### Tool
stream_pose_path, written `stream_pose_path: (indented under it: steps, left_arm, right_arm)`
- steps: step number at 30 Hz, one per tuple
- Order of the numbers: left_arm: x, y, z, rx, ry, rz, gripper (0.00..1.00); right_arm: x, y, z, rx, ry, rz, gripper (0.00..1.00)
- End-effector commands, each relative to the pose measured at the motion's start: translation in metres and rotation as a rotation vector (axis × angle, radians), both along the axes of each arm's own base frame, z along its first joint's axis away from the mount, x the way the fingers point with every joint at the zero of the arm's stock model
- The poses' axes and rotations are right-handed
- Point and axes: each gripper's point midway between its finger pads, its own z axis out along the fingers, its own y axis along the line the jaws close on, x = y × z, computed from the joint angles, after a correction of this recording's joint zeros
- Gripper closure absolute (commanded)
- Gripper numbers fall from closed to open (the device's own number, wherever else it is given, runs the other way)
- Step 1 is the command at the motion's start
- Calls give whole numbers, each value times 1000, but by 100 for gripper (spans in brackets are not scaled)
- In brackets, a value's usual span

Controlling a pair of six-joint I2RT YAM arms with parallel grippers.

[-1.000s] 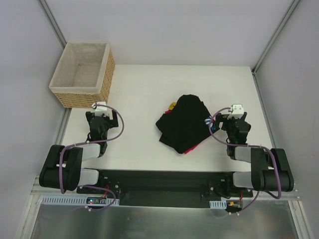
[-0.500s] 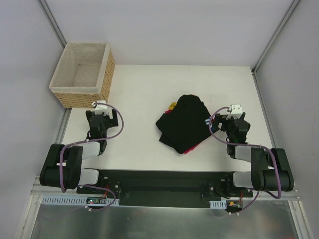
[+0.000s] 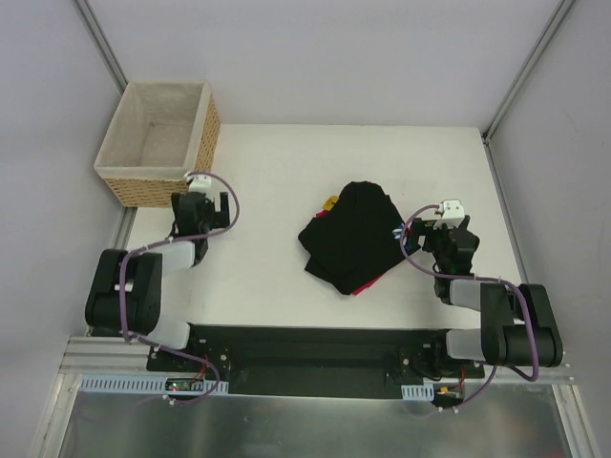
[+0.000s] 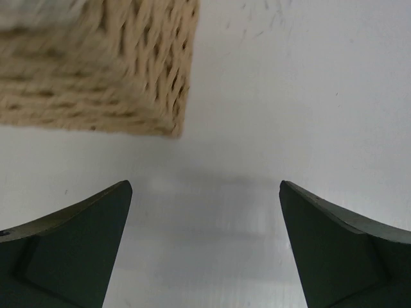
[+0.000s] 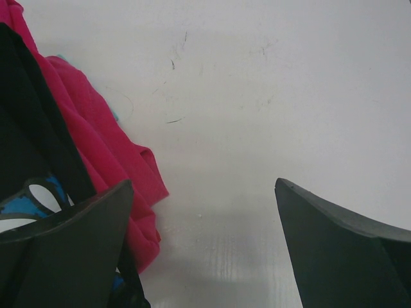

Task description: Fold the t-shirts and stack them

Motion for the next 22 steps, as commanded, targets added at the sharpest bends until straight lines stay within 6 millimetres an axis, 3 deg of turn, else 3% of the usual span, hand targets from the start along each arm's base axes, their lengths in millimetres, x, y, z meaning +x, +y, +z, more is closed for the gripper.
stream_pose_path:
  steps: [1, 4, 7, 8, 11, 13, 22]
  left_arm:
    - [18, -29, -21, -34, 243, -189, 1]
    - [19, -34, -28, -44, 274, -231, 1]
    - [1, -18, -4, -100, 50, -157, 1]
    - [-16, -1, 14, -108, -137, -98, 1]
    - [-39, 14, 28, -114, -315, 15, 1]
    - [-36, 11, 17, -113, -275, -3, 1]
    - [-38, 0, 23, -113, -311, -77, 1]
  right_arm:
    - [7, 3, 10, 8, -25, 19, 4]
    - [7, 3, 10, 8, -25, 20, 4]
    - [7, 3, 9, 8, -24, 20, 4]
    - [7, 3, 9, 10, -24, 20, 4]
    - [6, 4, 9, 13, -23, 19, 4]
    - [7, 3, 10, 11, -25, 19, 4]
    - [6, 3, 9, 10, -24, 20, 4]
